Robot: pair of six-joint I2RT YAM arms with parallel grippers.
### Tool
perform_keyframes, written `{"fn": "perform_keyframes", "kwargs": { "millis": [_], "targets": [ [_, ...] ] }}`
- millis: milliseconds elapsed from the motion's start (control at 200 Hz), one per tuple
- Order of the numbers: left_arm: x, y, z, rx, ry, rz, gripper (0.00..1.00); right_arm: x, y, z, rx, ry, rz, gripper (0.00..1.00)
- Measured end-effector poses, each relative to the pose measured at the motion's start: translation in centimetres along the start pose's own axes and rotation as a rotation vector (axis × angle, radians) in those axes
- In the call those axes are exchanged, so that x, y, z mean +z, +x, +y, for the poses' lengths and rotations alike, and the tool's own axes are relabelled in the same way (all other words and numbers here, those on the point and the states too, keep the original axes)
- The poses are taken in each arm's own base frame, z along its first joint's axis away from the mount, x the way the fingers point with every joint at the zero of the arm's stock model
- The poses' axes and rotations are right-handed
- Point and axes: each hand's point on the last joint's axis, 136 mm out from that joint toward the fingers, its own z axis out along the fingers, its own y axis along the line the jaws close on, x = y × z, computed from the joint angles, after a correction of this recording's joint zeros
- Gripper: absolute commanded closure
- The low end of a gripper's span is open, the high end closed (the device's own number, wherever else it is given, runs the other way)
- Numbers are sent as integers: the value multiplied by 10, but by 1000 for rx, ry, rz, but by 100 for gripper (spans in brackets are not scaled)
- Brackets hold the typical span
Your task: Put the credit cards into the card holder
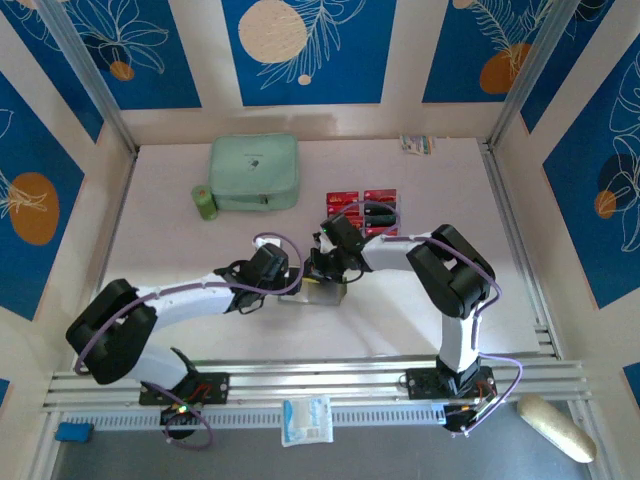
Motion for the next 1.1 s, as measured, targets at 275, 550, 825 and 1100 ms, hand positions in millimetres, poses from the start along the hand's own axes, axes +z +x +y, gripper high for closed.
{"fn": "perform_keyframes", "kwargs": {
  "millis": [275, 550, 825, 1100],
  "targets": [
    [10, 25, 13, 12, -33, 51, 0, -16, -6, 2, -24, 8, -18, 92],
    [10, 25, 13, 12, -32, 49, 0, -59, -59, 1, -111, 95, -163, 93],
    [10, 25, 13, 12, -32, 48, 0, -67, -64, -29, -147, 240, -180, 95],
    [10, 25, 13, 13, -32, 48, 0, -63, -68, -49, -140, 304, -187, 96]
  ]
}}
